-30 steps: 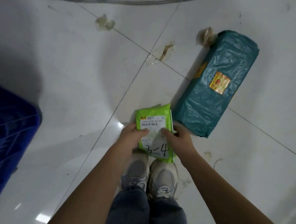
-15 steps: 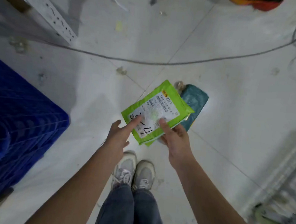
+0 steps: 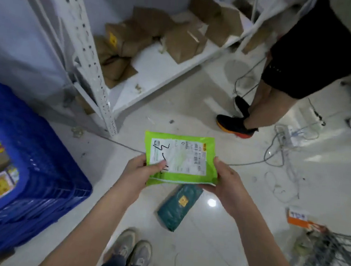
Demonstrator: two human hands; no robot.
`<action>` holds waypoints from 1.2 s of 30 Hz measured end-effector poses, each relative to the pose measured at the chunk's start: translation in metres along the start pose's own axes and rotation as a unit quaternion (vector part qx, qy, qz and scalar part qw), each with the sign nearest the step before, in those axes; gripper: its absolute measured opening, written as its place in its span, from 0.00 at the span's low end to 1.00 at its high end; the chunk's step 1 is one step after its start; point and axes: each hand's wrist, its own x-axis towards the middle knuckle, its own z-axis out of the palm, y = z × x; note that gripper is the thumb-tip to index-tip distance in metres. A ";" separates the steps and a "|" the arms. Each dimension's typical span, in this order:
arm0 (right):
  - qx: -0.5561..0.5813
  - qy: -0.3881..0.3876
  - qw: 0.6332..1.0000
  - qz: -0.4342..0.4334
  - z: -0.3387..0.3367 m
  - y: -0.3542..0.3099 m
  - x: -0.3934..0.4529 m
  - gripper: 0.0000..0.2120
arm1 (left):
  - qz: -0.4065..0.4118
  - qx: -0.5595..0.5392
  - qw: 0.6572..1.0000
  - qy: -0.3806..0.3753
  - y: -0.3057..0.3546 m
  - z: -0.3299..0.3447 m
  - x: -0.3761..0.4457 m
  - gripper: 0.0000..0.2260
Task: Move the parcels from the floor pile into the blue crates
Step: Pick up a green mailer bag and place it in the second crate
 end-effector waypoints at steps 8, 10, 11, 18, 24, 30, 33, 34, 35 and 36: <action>0.042 -0.041 0.993 -0.102 0.129 -0.046 -0.095 0.09 | 0.117 -0.214 0.969 0.027 0.071 -0.049 -0.156 0.19; 0.074 -0.075 0.989 -0.103 0.175 -0.033 -0.117 0.12 | 0.142 -0.217 0.965 0.040 0.069 -0.063 -0.190 0.19; 0.079 -0.098 0.987 -0.097 0.196 -0.024 -0.126 0.13 | 0.154 -0.222 0.961 0.066 0.068 -0.071 -0.204 0.16; 0.004 -0.223 0.975 0.006 0.297 0.008 -0.143 0.12 | 0.182 -0.166 0.934 0.260 0.082 -0.169 -0.253 0.07; -0.138 -0.198 0.970 0.020 0.367 0.015 -0.090 0.12 | 0.110 -0.151 0.934 0.304 0.087 -0.271 -0.233 0.08; -0.294 -0.196 0.934 0.050 0.441 0.066 -0.031 0.04 | -0.008 -0.096 0.925 0.368 0.065 -0.359 -0.150 0.10; -0.313 -0.181 0.928 0.091 0.462 0.095 -0.013 0.07 | -0.068 -0.045 0.918 0.389 0.045 -0.387 -0.119 0.10; -0.339 -0.175 0.919 0.101 0.466 0.105 -0.008 0.10 | -0.075 -0.022 0.919 0.387 0.040 -0.393 -0.112 0.10; -0.366 -0.177 0.907 0.110 0.469 0.113 -0.004 0.12 | -0.077 0.007 0.922 0.379 0.036 -0.399 -0.105 0.11; -0.385 -0.183 0.897 0.119 0.472 0.121 0.001 0.13 | -0.080 0.041 0.928 0.362 0.033 -0.405 -0.098 0.13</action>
